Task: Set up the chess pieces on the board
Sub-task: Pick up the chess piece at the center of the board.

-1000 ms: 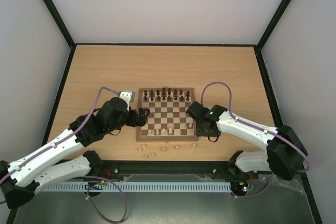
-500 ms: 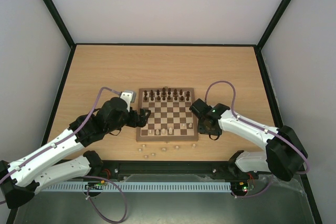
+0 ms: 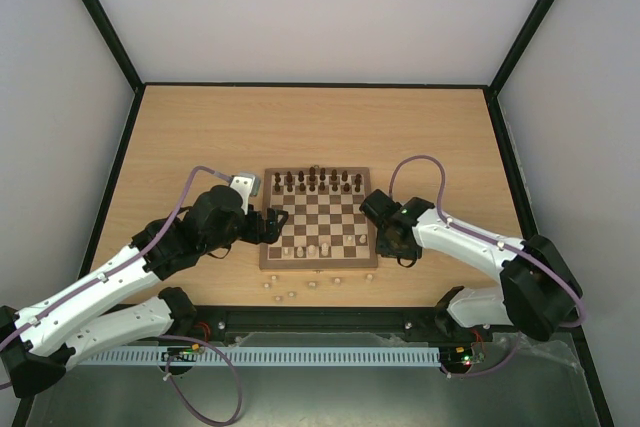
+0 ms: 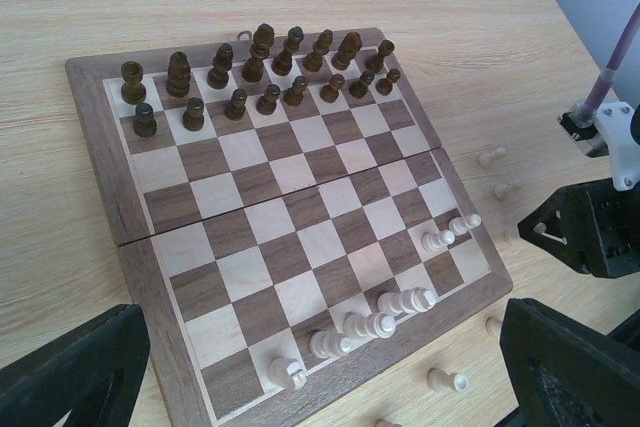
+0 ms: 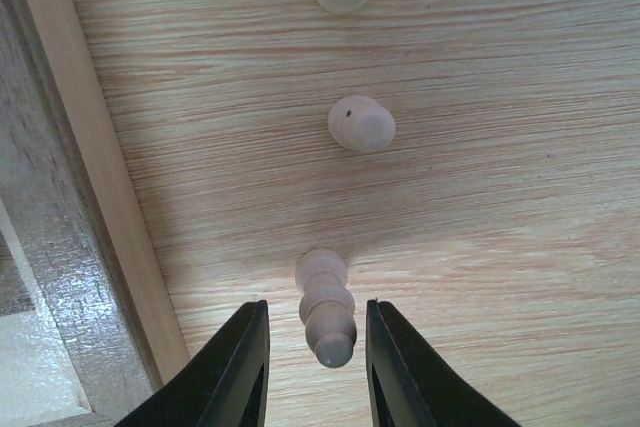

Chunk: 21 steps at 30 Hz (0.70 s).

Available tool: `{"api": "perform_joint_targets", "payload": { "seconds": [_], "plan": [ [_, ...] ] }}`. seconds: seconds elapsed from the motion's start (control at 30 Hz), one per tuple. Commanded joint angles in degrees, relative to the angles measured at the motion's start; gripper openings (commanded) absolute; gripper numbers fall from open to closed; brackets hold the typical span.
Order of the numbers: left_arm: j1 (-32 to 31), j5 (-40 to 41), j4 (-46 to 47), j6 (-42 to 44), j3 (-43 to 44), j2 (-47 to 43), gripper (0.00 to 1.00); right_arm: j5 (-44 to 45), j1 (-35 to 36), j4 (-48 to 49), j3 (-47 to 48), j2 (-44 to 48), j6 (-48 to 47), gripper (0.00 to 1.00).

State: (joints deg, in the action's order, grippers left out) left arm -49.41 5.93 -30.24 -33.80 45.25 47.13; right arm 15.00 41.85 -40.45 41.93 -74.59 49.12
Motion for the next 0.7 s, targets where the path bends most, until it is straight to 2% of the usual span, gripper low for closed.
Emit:
{"api": "perform_joint_targets", "payload": {
  "seconds": [0.0,0.47,0.67],
  "plan": [
    [0.4,-0.9,1.1,0.8,0.3,0.1,0.99,-0.1,-0.3,-1.5,-1.0,-0.9,0.8,0.27],
    [0.4,-1.1,1.1,0.9,0.2,0.1,0.99,-0.5,-0.3,-1.2,-0.9,-0.9,0.5,0.08],
    [0.5,-0.2,0.7,0.4,0.3,0.1,0.99,-0.9,-0.3,-3.0,1.7,1.2,-0.3,0.05]
  ]
}}
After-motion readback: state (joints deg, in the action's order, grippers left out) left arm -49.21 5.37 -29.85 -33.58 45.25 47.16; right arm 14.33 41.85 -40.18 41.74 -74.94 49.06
